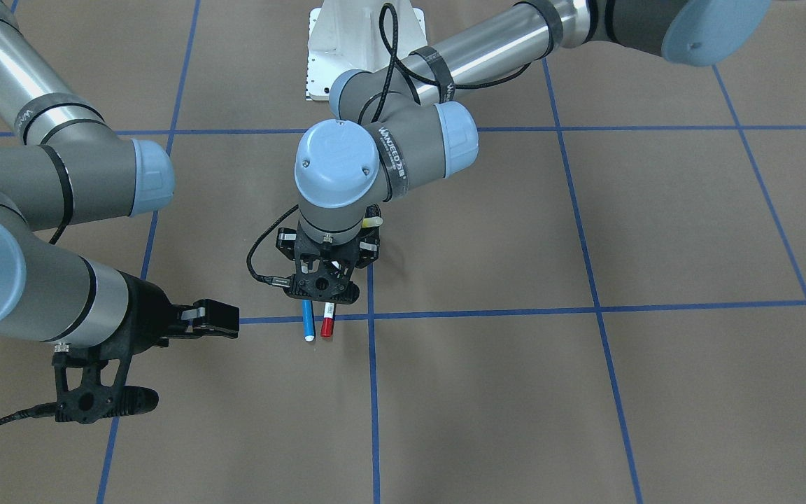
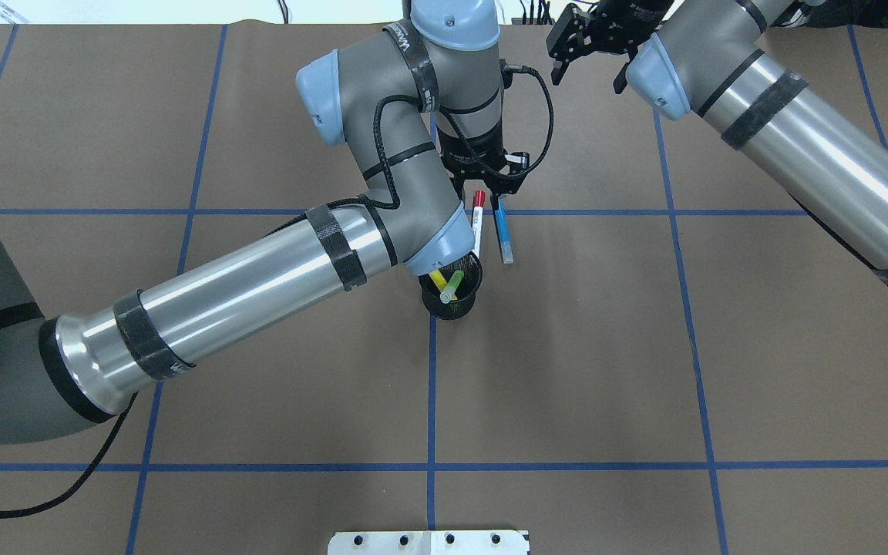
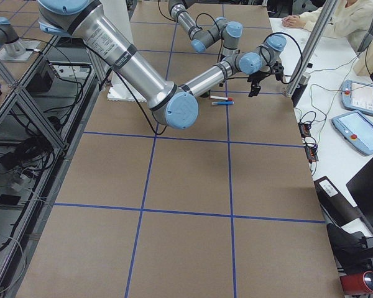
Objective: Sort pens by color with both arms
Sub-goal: 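Lay the red-capped marker beside the blue marker and open the left gripper, then raise the left arm away while the right arm moves toward the cup, then lower the right gripper into the cup over the green highlighter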
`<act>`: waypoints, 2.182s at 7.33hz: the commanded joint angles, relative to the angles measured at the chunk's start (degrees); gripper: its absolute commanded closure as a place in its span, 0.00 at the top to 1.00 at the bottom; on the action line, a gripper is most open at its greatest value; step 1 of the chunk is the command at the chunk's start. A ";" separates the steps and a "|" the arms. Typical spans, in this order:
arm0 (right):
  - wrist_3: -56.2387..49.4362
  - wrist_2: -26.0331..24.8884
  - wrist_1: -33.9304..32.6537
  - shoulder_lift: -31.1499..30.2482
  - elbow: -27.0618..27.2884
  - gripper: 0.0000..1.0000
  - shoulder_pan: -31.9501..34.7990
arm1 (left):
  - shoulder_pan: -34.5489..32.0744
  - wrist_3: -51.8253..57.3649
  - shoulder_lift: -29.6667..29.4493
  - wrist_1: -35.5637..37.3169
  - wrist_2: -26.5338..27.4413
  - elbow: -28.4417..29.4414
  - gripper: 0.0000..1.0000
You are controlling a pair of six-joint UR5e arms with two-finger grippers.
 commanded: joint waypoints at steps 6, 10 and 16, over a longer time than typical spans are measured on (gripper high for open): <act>27.62 -5.24 -2.39 3.28 4.63 0.98 -7.08 | -12.39 22.12 16.90 21.19 -6.53 -24.84 0.53; 36.00 -9.54 -14.62 3.29 13.08 0.97 -16.13 | -15.82 29.52 25.60 21.56 -6.62 -32.04 0.53; 34.88 -11.66 -14.36 1.88 13.61 0.85 -23.71 | -16.36 29.54 29.13 22.27 -6.53 -35.84 0.53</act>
